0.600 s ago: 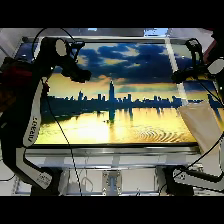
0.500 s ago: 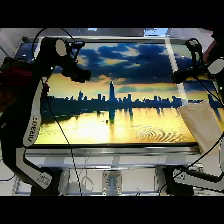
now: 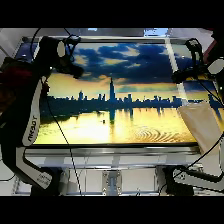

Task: Fold the shirts.

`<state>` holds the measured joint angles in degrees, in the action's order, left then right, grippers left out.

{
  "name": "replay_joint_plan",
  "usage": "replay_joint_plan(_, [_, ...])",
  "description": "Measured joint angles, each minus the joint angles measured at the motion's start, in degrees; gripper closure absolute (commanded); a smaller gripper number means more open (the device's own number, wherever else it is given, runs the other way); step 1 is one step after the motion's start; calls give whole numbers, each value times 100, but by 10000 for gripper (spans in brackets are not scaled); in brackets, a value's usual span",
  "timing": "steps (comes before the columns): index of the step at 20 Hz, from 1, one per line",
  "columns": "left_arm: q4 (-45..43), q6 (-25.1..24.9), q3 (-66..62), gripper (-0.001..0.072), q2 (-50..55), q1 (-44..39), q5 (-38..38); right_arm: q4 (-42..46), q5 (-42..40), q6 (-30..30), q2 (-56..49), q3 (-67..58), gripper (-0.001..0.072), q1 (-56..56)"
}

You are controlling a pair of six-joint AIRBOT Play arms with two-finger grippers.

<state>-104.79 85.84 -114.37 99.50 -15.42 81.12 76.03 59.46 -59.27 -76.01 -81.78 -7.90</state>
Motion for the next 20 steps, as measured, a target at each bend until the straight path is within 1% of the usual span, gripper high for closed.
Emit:
replay_joint_plan(2, [-686,339,-2,127,0,306,-107,0,0,0,0,0,342,0])
replay_joint_plan(3, [-859,608,-2,127,2,516,-184,0,-2,0,0,0,342,0])
replay_joint_plan(5, [-925,1213,-2,127,7,973,-299,-2,-2,0,0,0,343,0])
replay_joint_plan(7, [-669,1851,-2,127,9,1512,-452,-7,-48,0,0,0,342,0])
replay_joint_plan(9, [-264,2371,-2,126,13,1998,-662,-9,-116,0,0,0,342,0])
replay_joint_plan(12, [323,2962,2,125,59,2616,-876,-11,-168,0,0,0,342,0])
replay_joint_plan(13, [496,3082,4,121,87,2774,-916,-11,-181,-2,0,0,342,0])
replay_joint_plan(15, [837,3246,9,1,188,3034,-960,-11,-192,0,0,0,342,0])
replay_joint_plan(20, [1233,3445,11,1,553,3296,-1038,-4,-129,-2,0,0,343,0])
